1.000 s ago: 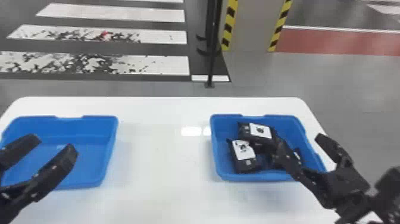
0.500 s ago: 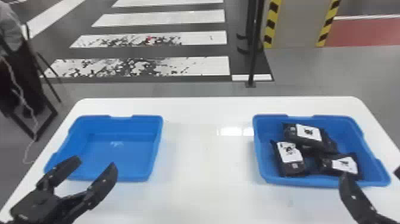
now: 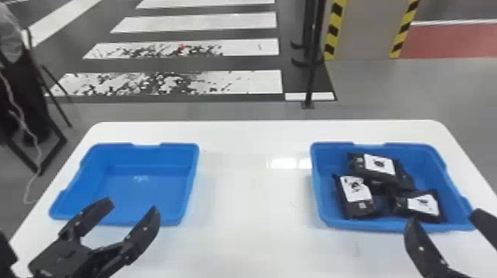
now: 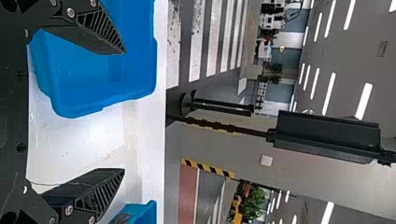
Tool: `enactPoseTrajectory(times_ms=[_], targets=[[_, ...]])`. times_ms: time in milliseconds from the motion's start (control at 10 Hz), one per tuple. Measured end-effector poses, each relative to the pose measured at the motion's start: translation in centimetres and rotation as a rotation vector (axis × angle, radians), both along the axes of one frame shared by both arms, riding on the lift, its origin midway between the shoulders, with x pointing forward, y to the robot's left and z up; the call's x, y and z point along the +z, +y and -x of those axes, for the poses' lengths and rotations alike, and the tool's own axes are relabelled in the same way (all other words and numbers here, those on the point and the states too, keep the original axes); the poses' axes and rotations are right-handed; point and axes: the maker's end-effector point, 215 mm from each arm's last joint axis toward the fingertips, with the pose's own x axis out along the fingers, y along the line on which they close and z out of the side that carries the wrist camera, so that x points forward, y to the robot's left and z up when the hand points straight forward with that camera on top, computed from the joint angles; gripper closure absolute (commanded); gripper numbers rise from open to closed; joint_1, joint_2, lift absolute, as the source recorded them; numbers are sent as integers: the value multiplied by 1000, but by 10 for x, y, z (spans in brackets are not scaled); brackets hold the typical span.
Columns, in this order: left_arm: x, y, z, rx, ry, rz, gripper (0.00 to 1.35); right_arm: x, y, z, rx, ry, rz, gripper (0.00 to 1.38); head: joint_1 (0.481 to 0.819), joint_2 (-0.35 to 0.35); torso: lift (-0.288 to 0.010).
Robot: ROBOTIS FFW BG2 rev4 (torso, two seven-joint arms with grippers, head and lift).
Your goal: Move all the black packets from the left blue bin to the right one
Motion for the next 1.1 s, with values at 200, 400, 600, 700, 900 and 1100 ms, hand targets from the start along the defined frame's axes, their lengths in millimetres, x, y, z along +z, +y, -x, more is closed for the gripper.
enactPoseTrajectory(times_ms=[200,400,600,700,900,1100], targets=[[-1,-6,0,-14,8,2,151,-3,1,-1,1,3,-8,130,695,67,-154],[0,-9,0,-21,9,-2,151,-3,1,-2,1,2,-13,130,695,61,-154],[2,-9,1,-21,8,-7,151,-4,1,-2,-1,4,-16,130,695,61,-154],[3,-9,1,-22,7,-13,151,-4,1,-2,0,4,-16,130,695,60,-154],[3,-8,1,-22,9,-16,151,-5,1,-2,-1,6,-21,130,695,61,-154],[2,-8,2,-22,13,-15,151,-5,0,-2,-2,6,-23,130,695,60,-154]])
